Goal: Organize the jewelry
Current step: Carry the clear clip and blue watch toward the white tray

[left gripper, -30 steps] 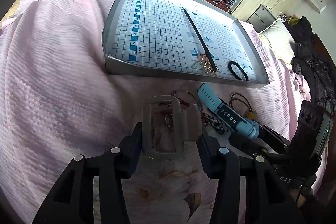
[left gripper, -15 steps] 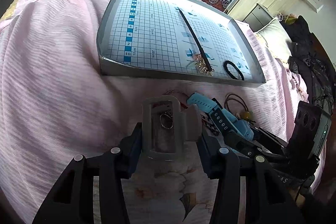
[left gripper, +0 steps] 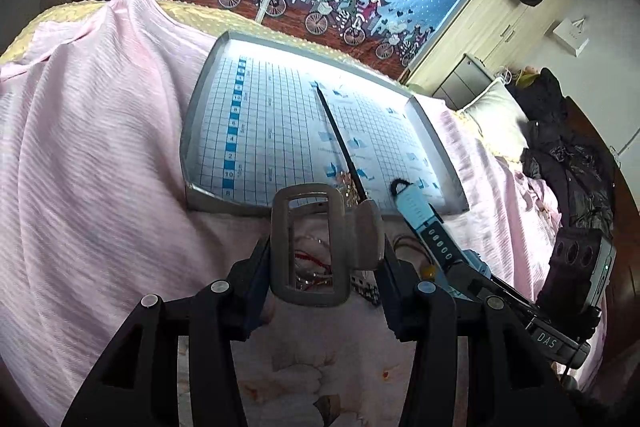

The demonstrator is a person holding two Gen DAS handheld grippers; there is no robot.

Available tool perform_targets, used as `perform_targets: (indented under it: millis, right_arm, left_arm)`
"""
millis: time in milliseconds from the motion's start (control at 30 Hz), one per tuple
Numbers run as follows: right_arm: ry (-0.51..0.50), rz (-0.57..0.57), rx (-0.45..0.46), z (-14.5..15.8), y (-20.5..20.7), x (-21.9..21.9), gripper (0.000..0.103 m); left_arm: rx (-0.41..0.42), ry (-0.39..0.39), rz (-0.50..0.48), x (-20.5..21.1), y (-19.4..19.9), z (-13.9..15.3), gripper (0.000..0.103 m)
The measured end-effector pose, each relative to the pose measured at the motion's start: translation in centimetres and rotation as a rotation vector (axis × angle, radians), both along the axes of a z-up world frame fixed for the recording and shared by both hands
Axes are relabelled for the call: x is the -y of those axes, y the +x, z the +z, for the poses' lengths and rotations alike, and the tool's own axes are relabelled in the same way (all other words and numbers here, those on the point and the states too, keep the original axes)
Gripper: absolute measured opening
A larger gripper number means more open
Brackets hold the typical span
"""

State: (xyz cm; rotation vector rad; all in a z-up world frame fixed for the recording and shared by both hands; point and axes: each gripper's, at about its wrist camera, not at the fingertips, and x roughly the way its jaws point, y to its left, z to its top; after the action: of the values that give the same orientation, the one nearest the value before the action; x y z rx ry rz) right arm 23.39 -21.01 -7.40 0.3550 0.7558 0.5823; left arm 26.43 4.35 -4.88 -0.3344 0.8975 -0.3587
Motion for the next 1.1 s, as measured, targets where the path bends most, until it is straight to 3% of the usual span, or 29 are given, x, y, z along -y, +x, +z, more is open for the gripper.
perform_targets:
  millis: [133,300,500,700,1100]
  right_arm:
    - [-0.102,-0.055,0.068,0.8,1.4,-0.6,0.053]
    - [-0.131,-0.123,0.062,-0.3,4.6,-0.9,0.053]
    - [-0.210,-0.114,0.071,-1.1,6.1,-1.6,0.053]
    - [-0.229,-0.119,0.070,-1.8,6.6,-1.9,0.053]
    - [-0.226,-0.119,0.033,-2.5,7.0,-1.6,0.054]
  left_arm:
    - [0.058,0.026,0.087,0.1,1.1,0.5,0.043]
    - [0.060,0.043,0.156,0.6,3.8,-0.5,0.043]
    - [0.075,0.135,0.134,0.8,6.0,-1.7,0.043]
    - [0.024,0.151,0.146,0.2,6.5,-3.4,0.043]
    - [-0.044,0.187,0.147,0.0,6.9,-3.9,0.044]
